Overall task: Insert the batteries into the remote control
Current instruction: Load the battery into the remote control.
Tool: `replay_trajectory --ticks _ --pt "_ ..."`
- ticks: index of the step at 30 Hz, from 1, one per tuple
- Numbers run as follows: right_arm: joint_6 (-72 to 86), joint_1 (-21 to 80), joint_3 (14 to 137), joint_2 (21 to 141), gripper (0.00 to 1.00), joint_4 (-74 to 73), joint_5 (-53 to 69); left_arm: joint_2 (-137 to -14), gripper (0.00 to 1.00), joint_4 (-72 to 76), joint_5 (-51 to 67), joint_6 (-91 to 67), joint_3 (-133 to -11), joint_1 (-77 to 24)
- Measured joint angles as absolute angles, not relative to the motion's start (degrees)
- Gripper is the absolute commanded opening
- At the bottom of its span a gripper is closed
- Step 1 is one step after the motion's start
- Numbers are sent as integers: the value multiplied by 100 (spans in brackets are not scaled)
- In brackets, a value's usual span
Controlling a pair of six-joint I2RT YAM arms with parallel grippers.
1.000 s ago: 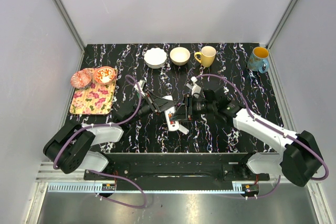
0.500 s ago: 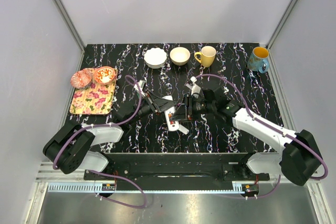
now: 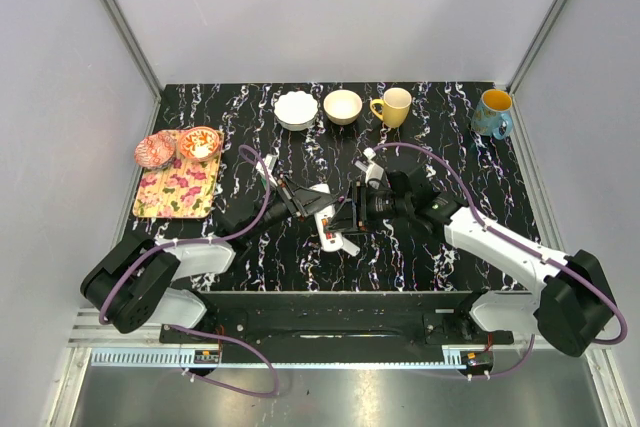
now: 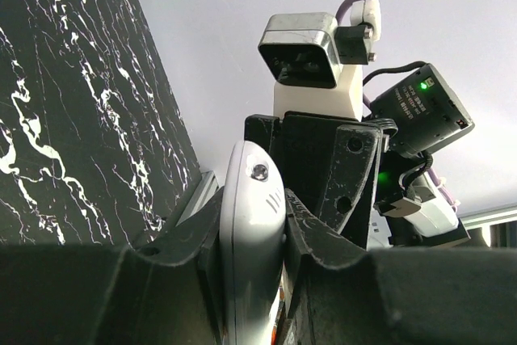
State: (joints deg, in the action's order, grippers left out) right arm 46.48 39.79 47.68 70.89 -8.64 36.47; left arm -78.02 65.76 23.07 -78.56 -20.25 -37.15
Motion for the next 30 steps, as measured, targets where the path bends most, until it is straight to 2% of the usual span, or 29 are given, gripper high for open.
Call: replay_trajectory --ticks 15,30 --pt "4528 3981 4762 6823 58 -1072 3514 -7695 0 6657 2281 -7804 -2021 -3712" --pt "4434 3981 4700 6659 59 -1184 3500 -7695 0 6698 2331 -7850 -2025 -3701"
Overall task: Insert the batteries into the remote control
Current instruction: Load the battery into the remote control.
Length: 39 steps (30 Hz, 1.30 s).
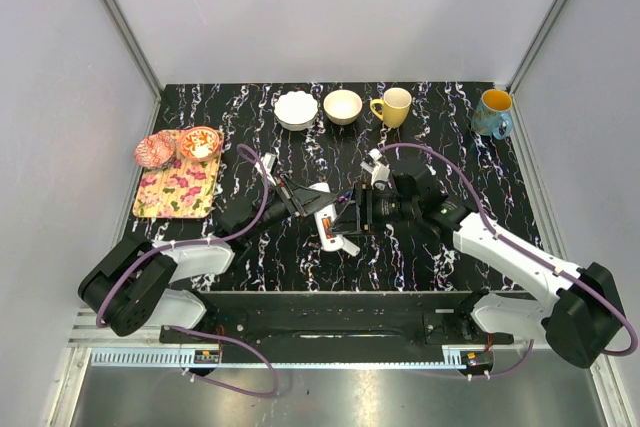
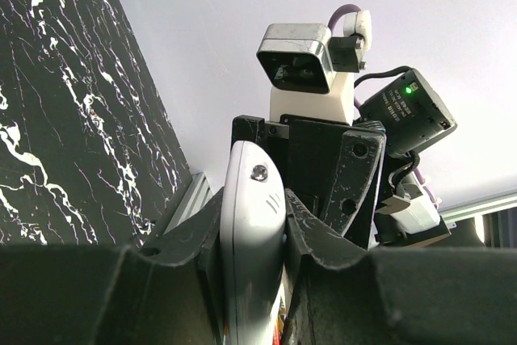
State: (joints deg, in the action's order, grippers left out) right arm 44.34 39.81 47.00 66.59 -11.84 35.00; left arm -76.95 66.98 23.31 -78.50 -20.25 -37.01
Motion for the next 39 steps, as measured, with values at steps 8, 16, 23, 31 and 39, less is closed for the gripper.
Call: replay_trajectory --ticks 8,16,23,31,39 --pt "4506 3981 4700 6805 48 -985 3594 -7697 0 6709 2364 -7846 -2027 -3673" --pt "4644 3981 4700 7019 52 -707 3854 -7697 0 6707 2381 -7848 -2027 -3664" --pt "4696 3981 4700 7048 58 -687 3865 -7697 0 6757 2383 -7865 -2025 -3664" --pt "4700 3981 4700 6976 60 -707 3857 -7697 0 6864 2379 -7874 -2025 -3664" --pt "4713 3981 4700 6949 62 -716 3863 -7697 0 6873 2377 -7874 -2025 -3664"
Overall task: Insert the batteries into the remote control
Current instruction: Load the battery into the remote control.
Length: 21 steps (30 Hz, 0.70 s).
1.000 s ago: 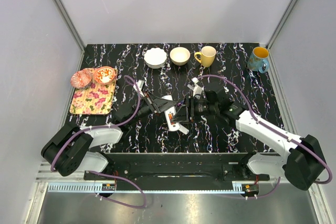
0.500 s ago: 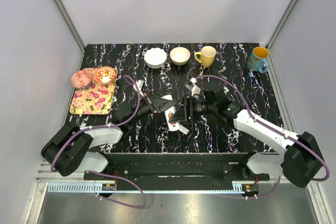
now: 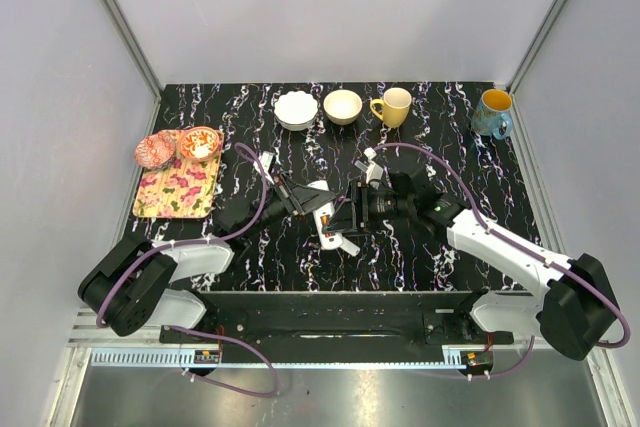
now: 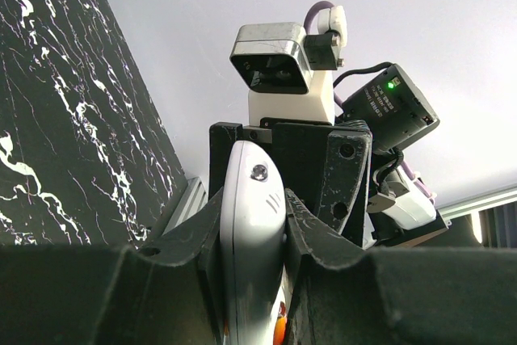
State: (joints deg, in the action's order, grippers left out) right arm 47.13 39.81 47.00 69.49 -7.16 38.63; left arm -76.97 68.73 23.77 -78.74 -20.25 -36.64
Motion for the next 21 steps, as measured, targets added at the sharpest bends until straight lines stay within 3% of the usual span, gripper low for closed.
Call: replay_trajectory --ticks 10,21 --pt "4720 3981 4700 6949 63 -735 3863 -7697 0 6879 2383 -7876 -2025 -3664" --pt "4960 3981 4663 7247 56 -309 4235 -7811 0 7006 2532 -8071 -2025 -3664"
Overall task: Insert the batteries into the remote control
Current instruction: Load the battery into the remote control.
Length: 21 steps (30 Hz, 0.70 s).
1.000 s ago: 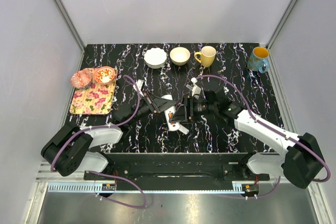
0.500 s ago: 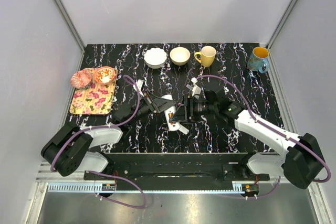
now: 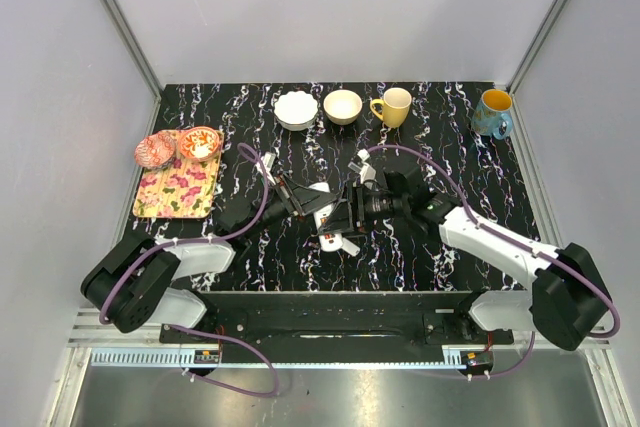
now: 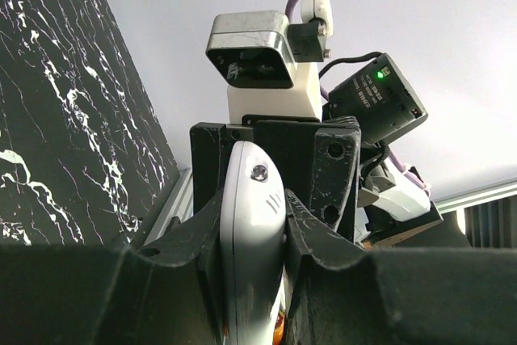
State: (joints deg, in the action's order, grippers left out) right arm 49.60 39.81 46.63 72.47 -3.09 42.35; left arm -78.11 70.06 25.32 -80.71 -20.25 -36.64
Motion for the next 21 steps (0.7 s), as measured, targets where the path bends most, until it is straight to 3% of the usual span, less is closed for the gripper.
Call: replay_trajectory --ticks 5,8,14,16,17,21 --pt "5194 3981 4501 7341 47 180 4460 -7817 0 6993 2585 -8108 -2025 -3662" --pt "5345 3968 4392 7341 30 451 4541 -7817 0 6973 2617 -8108 -2025 -3662" --pt "5749 3883 4084 7404 9 1350 4888 -7817 0 6932 2687 -8324 -2032 -3636" --pt "5859 3872 4038 7461 10 1527 4945 -7817 0 6908 2700 -8322 -2036 -3625" --pt "5898 3865 4023 7483 22 1581 4965 -7817 0 6899 2703 -8322 -2036 -3616" --pt "5948 3859 4016 7505 50 1640 5015 -7817 0 6904 2705 -8313 -2036 -3616"
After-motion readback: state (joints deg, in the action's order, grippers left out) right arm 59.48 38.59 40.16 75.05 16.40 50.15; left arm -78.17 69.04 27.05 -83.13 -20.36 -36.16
